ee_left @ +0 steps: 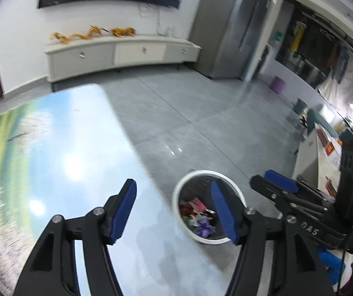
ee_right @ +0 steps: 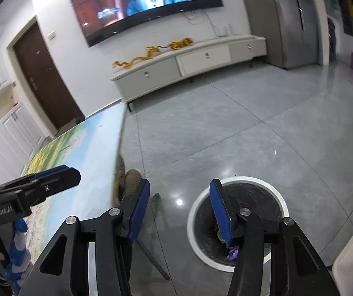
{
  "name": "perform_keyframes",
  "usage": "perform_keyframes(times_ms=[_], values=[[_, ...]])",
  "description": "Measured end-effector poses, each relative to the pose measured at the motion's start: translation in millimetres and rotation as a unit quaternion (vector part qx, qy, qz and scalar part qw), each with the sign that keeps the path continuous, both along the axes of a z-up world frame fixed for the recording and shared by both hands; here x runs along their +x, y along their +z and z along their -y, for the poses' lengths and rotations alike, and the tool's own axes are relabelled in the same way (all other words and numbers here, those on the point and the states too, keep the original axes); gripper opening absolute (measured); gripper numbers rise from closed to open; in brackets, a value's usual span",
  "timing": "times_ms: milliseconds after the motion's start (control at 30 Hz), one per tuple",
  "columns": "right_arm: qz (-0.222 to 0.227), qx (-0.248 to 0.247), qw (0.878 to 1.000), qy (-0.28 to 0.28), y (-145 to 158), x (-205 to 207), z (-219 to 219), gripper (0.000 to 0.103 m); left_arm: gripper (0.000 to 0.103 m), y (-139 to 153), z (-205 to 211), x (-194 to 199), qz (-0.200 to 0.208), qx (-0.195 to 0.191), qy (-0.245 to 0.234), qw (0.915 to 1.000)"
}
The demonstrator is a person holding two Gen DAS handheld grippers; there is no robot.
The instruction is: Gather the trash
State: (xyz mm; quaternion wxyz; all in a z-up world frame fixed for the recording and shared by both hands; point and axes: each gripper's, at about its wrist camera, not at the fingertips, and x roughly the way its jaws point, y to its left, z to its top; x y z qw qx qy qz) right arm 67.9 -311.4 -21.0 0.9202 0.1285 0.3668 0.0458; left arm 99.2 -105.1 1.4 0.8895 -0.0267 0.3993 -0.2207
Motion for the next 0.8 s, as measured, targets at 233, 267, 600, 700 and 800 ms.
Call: perform_keyframes(times_ms=[233,267,600,700,800], values=[[0.034,-0.017,0.999,0.026,29,-20,-41,0.057,0.068,13,-75,-37,0.031,0.007,0.082,0.9962],[0.041,-0.019,0.998,0.031,34,-24,-49,0.057,0.068,15,-85,-43,0.034,0.008,0.093,0.9951],[0.093,-0.050,0.992,0.076,69,-63,-115,0.068,0.068,37,-155,-100,0.083,0.031,0.183,0.9791],[0.104,-0.057,0.989,0.087,75,-75,-130,0.071,0.068,42,-165,-118,0.098,0.040,0.205,0.9730],[0.117,-0.067,0.986,0.096,81,-86,-144,0.074,0.069,47,-175,-132,0.112,0.054,0.227,0.9660]])
